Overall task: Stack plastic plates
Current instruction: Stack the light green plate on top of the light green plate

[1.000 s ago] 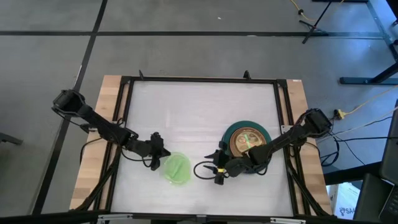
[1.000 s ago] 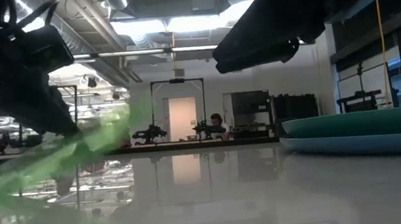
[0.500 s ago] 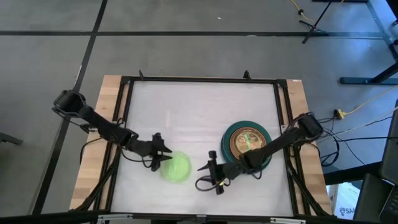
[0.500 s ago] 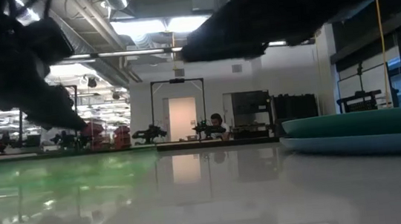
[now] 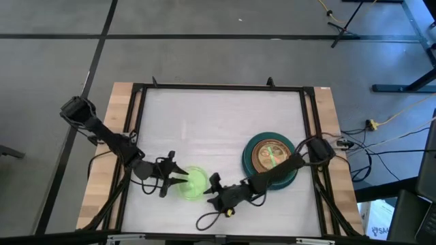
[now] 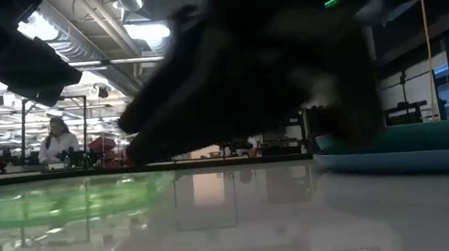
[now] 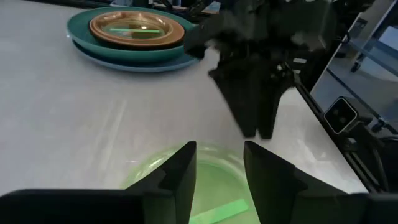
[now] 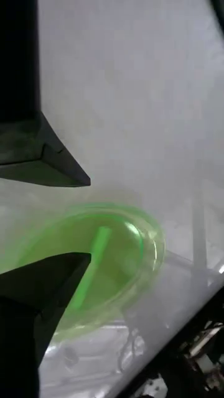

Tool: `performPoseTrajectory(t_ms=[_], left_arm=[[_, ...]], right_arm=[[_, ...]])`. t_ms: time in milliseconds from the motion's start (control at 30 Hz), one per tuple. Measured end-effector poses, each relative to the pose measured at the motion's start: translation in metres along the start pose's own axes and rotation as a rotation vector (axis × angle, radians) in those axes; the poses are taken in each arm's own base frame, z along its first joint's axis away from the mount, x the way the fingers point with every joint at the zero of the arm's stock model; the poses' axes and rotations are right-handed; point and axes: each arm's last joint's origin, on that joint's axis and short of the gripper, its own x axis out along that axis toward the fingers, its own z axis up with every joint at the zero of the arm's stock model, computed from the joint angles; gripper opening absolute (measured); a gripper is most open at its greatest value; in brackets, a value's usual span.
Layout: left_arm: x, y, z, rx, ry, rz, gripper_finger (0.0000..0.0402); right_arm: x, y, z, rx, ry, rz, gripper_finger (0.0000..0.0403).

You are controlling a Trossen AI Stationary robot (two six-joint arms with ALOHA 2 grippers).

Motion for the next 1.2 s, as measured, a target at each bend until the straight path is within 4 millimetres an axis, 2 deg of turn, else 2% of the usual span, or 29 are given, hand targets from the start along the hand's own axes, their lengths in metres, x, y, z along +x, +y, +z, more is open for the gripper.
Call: performPoseTrajectory(t_ms=[167, 333, 733, 867, 1033, 1200], left_arm=[[0.000, -0.001, 0.000, 0.001, 0.000, -0.002, 0.0124], [0.000, -0.001, 0.000, 0.001, 0.001, -0.001, 0.0124], [0.000, 0.000, -0.001, 0.003, 0.007, 0.000, 0.0124], [0.000, 0.000, -0.001, 0.004, 0.007, 0.000, 0.0124], [0.000, 0.000, -0.001, 0.004, 0.007, 0.000, 0.0124], [0.000, 0.000, -0.001, 0.005, 0.007, 0.000, 0.0124]], right_arm=[[0.021, -0.010, -0.002, -0.009, 0.042, 0.021, 0.0177], [0.033, -0.013, -0.011, 0.001, 0.069, 0.060, 0.0166], [0.033, -0.019, -0.019, 0.062, 0.126, 0.091, 0.0011], [0.033, -0.020, -0.019, 0.062, 0.129, 0.077, 0.0007], [0.021, -0.017, -0.010, 0.028, 0.173, 0.003, 0.0002], [-0.013, -0.012, 0.015, 0.004, 0.205, -0.058, 0.0002]])
